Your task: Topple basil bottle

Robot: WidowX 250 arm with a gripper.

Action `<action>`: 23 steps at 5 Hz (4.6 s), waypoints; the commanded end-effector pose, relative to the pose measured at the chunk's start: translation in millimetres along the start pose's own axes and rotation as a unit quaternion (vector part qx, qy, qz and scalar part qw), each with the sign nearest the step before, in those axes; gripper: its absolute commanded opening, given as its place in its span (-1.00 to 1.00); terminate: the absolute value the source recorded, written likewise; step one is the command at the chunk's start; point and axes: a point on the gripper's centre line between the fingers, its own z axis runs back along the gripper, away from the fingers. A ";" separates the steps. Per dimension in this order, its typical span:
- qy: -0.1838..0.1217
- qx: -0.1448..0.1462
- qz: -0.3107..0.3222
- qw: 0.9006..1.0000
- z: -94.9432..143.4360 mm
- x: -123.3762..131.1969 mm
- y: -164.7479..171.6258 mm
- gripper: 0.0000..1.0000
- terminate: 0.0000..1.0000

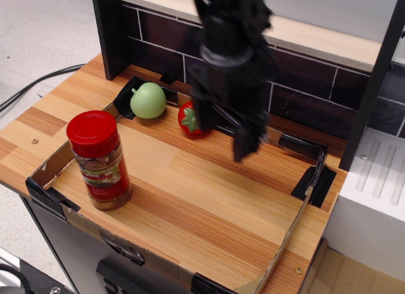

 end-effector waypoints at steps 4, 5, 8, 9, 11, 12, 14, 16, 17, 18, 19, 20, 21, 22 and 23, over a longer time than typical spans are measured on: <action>0.019 0.028 -0.142 0.989 30.4 -64.6 54.0 1.00 -1.00; 0.024 0.023 -0.151 0.988 33.0 -72.7 55.8 1.00 -1.00; 0.033 0.037 -0.161 0.986 34.5 -87.0 63.6 1.00 -1.00; 0.047 0.043 -0.169 0.984 32.2 -92.8 64.4 1.00 -1.00; 0.078 0.027 -0.197 0.977 27.4 -96.8 65.5 -1.00 -1.00; 0.071 0.010 -0.197 0.978 27.6 -90.9 61.0 -1.00 -1.00; -0.029 -0.036 -0.204 0.978 30.6 -50.2 22.0 -1.00 -1.00; -0.146 -0.055 -0.217 0.964 30.5 -21.4 -22.9 -1.00 -1.00; -0.181 -0.079 -0.222 0.955 26.6 -7.3 -37.5 -1.00 -1.00; -0.209 -0.092 -0.210 0.951 23.4 10.8 -49.6 -1.00 -1.00; -0.229 -0.097 -0.204 0.947 25.8 24.8 -57.1 -1.00 -1.00; -0.258 -0.119 -0.202 0.937 31.3 31.8 -61.0 -1.00 -1.00; -0.299 -0.142 -0.208 0.920 33.8 31.8 -59.9 -1.00 -1.00; -0.294 -0.149 -0.215 0.919 28.3 18.9 -45.8 -1.00 -1.00; -0.281 -0.132 -0.237 0.921 13.5 -0.3 -31.7 -1.00 -1.00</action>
